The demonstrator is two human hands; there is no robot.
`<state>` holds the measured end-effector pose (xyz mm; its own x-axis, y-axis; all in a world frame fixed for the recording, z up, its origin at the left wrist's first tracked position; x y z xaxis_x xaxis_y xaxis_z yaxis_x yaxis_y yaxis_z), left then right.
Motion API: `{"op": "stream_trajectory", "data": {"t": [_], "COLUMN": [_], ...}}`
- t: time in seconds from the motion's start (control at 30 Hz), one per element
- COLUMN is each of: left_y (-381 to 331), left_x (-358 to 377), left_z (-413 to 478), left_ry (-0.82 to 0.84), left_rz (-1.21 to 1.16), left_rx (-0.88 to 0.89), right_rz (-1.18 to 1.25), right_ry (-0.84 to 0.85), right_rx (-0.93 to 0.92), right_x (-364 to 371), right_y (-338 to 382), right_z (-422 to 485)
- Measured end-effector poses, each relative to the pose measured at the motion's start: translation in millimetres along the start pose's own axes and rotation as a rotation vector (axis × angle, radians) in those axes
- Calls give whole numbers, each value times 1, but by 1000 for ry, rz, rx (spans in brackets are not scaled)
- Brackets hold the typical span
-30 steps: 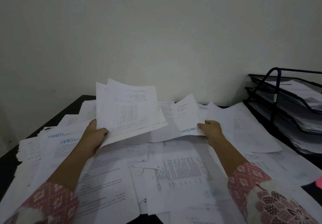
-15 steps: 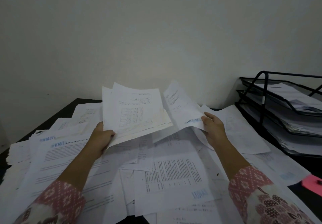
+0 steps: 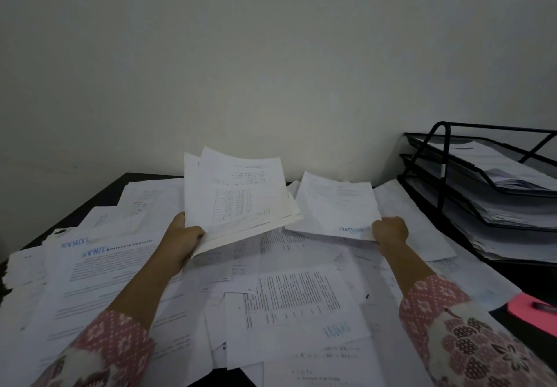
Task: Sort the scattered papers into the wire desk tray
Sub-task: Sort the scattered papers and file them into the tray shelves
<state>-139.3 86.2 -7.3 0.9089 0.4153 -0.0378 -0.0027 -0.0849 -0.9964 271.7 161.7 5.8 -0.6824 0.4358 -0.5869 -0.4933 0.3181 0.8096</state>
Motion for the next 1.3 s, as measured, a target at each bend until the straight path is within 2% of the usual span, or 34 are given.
{"op": "stream_trajectory", "data": {"t": [0.17, 0.23, 0.3, 0.4, 0.53, 0.7, 0.8, 0.9, 1.0, 1.17, 1.3], "left_y": [5, 5, 5, 6, 8, 8, 5, 4, 4, 0, -6], "left_x": [14, 17, 19, 23, 28, 26, 20, 18, 25, 51, 70], "left_z": [-5, -6, -7, -9, -9, -4, -2, -1, -5, -18, -29], "left_ry": [17, 19, 23, 36, 58, 43, 2, -19, 0, 53, 102], "left_rz": [-4, -3, 1, 1, 16, 94, 140, 162, 177, 76, 31], "left_rx": [9, 14, 18, 23, 22, 56, 81, 88, 88, 92, 143], "right_rz": [-515, -625, -626, -540, -187, 193, 329, 568, 576, 358, 244], "right_ry": [66, 89, 160, 243, 96, 29, 78, 161, 206, 332, 406], "right_rx": [37, 18, 10, 3, -37, -47, 0, 43, 25, -93, -120], "right_x": [10, 11, 15, 22, 11, -17, -31, -33, -28, -2, 16], "right_y": [-7, -2, 1, 2, 8, 10, 8, 9, 12, 19, 22], "right_z": [-4, -7, -6, -2, 0, 3, 7, 4, -5, -28, -45]}}
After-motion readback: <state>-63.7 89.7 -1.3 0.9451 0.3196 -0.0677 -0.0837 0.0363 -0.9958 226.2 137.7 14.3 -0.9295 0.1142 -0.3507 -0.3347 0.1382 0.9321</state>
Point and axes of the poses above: each hand's wrist, its own z-axis towards the middle knuckle, its own x-axis out of the palm, y = z × x, the point moved 6 cm from there along z, towards the middle knuckle, and after that the axes turned 8 degrees about -z, right-handed, at the moved point
